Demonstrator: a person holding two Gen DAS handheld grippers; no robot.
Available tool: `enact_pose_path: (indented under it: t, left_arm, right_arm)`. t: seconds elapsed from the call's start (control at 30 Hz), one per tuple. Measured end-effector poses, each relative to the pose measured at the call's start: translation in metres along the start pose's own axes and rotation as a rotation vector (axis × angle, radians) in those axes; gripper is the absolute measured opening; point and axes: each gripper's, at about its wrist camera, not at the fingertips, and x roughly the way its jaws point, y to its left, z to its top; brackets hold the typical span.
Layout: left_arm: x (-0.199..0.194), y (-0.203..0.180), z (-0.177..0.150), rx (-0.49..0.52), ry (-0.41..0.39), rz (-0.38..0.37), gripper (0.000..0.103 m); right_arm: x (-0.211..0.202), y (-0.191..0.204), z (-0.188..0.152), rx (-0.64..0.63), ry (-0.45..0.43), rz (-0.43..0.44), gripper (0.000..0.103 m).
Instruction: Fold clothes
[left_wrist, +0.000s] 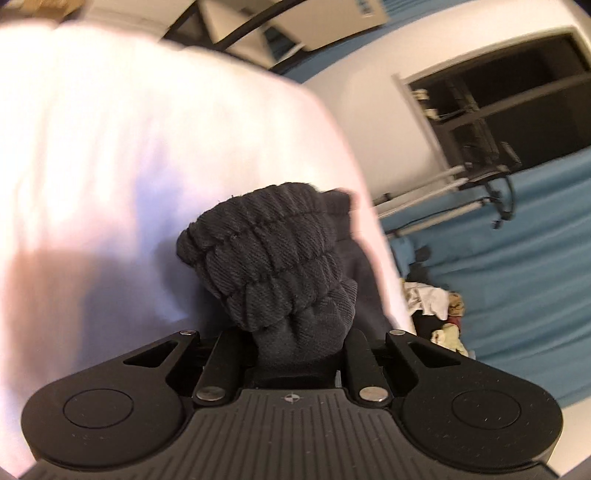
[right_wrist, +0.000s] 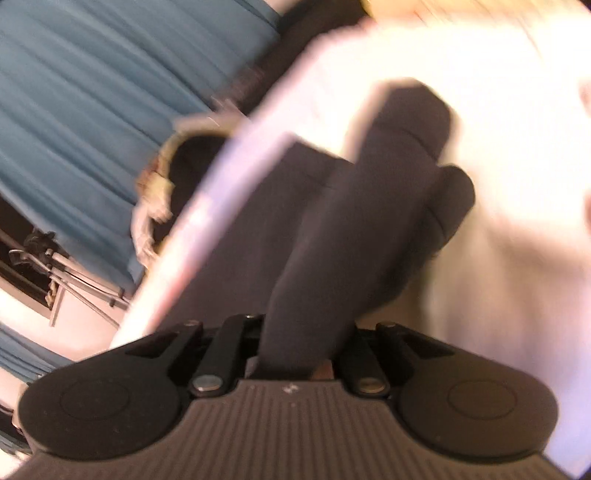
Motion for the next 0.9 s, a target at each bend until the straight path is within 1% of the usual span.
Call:
enact_pose_path:
  t: [0.03, 0.07, 0.17, 0.2, 0.27, 0.33, 0.4, 0.43, 0.47, 0.5, 0.53, 0.57, 0.6, 0.63, 0.8, 0.87, 0.9]
  left_arm:
    - [0.0, 0.003, 0.001, -0.002, 0.007, 0.0, 0.017]
    - [-0.002, -0.003, 0.002, 0.047, 0.006, -0.001, 0.017]
    - [-0.006, -0.022, 0.002, 0.2, 0.008, 0.005, 0.019]
    - [-0.007, -0.025, 0.001, 0.237, 0.012, 0.015, 0.021]
    - [-0.009, -0.031, 0.0, 0.309, 0.018, 0.036, 0.029]
    - [-0.015, -0.03, -0.002, 0.344, 0.027, 0.061, 0.055]
    - [-0.024, -0.029, -0.009, 0.389, 0.034, 0.084, 0.062]
    - [-0.03, -0.03, -0.014, 0.429, 0.024, 0.097, 0.066]
    - [-0.039, -0.033, -0.021, 0.485, 0.005, 0.108, 0.069]
    - [-0.05, -0.034, -0.029, 0.532, -0.015, 0.114, 0.076]
    - [-0.058, -0.039, -0.038, 0.585, -0.04, 0.117, 0.081]
    - [-0.061, -0.049, -0.049, 0.633, -0.056, 0.111, 0.083]
    - [-0.065, -0.059, -0.059, 0.68, -0.073, 0.105, 0.085]
    - [-0.068, -0.07, -0.07, 0.728, -0.088, 0.097, 0.085]
    - [-0.064, -0.129, -0.139, 1.007, -0.106, 0.021, 0.089]
    - [-0.057, -0.149, -0.165, 1.049, -0.091, -0.026, 0.089]
    - [-0.052, -0.154, -0.177, 1.047, -0.076, -0.051, 0.089]
  right_arm:
    - [-0.001, -0.004, -0.002, 0.028, -0.001, 0.008, 0.009]
    - [-0.006, 0.0, -0.003, 0.03, -0.014, 0.024, 0.009]
    - [-0.021, 0.023, -0.002, -0.052, -0.064, 0.057, 0.009]
    - [-0.023, 0.025, -0.003, -0.059, -0.071, 0.062, 0.01]
    - [-0.025, 0.023, -0.005, -0.065, -0.065, 0.057, 0.01]
    - [-0.022, 0.017, -0.011, -0.084, -0.052, 0.041, 0.012]
    - [-0.019, 0.006, -0.016, -0.063, -0.039, 0.041, 0.013]
    - [-0.018, 0.001, -0.017, -0.047, -0.034, 0.046, 0.015]
    - [-0.015, -0.002, -0.016, -0.033, -0.031, 0.053, 0.016]
    - [-0.013, -0.005, -0.016, -0.02, -0.028, 0.06, 0.018]
    - [-0.013, -0.007, -0.015, -0.008, -0.032, 0.063, 0.023]
    - [-0.014, -0.01, -0.015, 0.007, -0.046, 0.057, 0.027]
    - [-0.015, -0.013, -0.015, 0.028, -0.062, 0.049, 0.034]
    - [-0.015, -0.017, -0.014, 0.048, -0.075, 0.048, 0.034]
    - [-0.009, -0.038, -0.014, 0.154, -0.122, 0.117, 0.034]
    - [-0.008, -0.041, -0.014, 0.148, -0.129, 0.133, 0.034]
    - [-0.007, -0.042, -0.015, 0.144, -0.132, 0.14, 0.035]
